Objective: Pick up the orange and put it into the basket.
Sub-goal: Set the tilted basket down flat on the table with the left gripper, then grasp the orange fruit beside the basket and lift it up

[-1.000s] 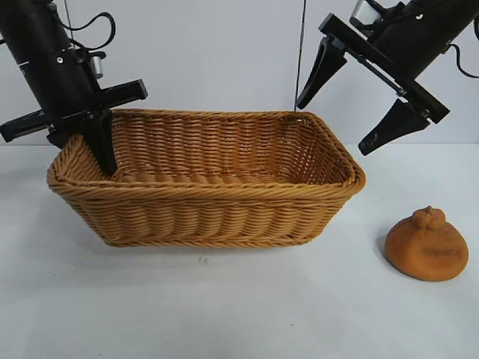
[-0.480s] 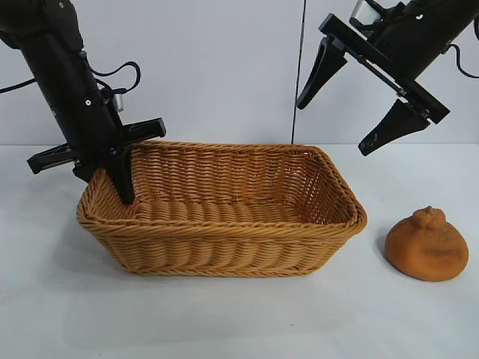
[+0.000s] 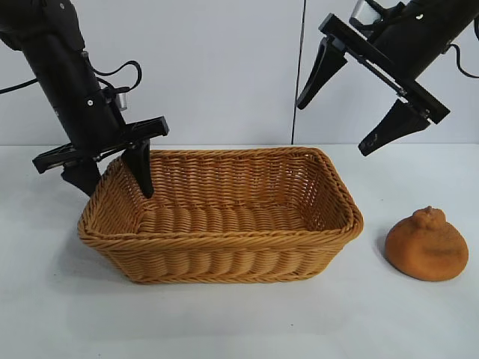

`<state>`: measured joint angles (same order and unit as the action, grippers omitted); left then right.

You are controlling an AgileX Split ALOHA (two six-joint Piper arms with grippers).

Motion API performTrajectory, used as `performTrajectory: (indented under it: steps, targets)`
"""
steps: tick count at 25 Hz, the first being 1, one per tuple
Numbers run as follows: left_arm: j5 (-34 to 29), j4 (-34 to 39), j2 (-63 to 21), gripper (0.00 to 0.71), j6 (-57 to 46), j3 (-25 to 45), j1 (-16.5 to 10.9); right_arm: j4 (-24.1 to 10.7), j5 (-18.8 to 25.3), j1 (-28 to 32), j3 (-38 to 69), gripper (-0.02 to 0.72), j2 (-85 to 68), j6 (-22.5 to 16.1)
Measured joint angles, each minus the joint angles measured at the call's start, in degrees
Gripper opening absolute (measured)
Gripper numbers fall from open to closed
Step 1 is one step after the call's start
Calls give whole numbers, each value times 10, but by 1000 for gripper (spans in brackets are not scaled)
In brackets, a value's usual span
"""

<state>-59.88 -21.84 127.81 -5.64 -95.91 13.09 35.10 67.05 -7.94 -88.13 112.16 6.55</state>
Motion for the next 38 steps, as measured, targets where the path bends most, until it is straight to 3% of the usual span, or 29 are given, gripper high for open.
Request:
performTrajectory:
  steps: [2, 6, 13, 19, 23, 27, 31, 38]
  targets:
    - [-22, 2, 0, 586, 1, -11, 0, 0, 3, 0, 0, 650, 0, 0]
    - [-86, 21, 1, 610, 4, -74, 0, 0, 3, 0, 0, 650, 0, 0]
    - [-92, 90, -23, 613, 5, -173, -1, 0, 13, 0, 0, 650, 0, 0]
    - [-96, 177, -45, 613, 5, -171, -32, 0, 17, 0, 0, 650, 0, 0]
    - [-98, 190, -45, 613, 5, -167, -60, 0, 17, 0, 0, 650, 0, 0]
    - [-97, 191, -58, 613, 5, -164, -63, 0, 18, 0, 0, 650, 0, 0]
    - [-96, 190, -117, 613, 16, -102, -63, 0, 20, 0, 0, 650, 0, 0]
    - [-96, 227, -304, 613, 33, 132, -63, 0, 26, 0, 0, 650, 0, 0]
